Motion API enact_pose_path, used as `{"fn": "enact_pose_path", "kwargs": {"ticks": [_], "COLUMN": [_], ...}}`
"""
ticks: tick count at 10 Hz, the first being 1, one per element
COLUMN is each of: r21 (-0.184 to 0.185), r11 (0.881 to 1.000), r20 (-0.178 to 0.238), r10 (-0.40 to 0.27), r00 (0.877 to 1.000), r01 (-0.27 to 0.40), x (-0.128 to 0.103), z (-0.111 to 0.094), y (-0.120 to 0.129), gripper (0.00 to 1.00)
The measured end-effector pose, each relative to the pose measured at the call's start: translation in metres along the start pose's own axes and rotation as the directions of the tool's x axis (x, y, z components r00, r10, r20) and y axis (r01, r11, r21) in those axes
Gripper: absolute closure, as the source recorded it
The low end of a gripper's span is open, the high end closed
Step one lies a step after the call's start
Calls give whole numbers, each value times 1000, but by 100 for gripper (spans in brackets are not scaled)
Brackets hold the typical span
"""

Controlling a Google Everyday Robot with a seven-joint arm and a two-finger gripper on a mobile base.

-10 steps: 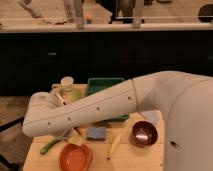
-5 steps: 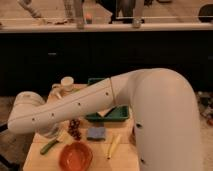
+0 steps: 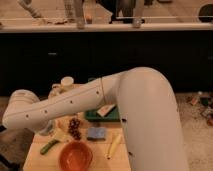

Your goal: Place apple in purple bowl

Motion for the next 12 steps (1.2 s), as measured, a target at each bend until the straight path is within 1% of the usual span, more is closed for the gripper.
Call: {"fn": "enact_pose_path", "kwargs": {"ticks": [8,10,12], "r21": [5,27,53], "r11": [1000,1000,999], "r20": [1,12,27], "r10": [0,-3,-10], "r00": [1000,1000,1000], "r01": [0,3,9], "x": [0,-6,-14], "z": [0,2,4], "y": [0,-11,-30], "gripper": [20,20,20]}}
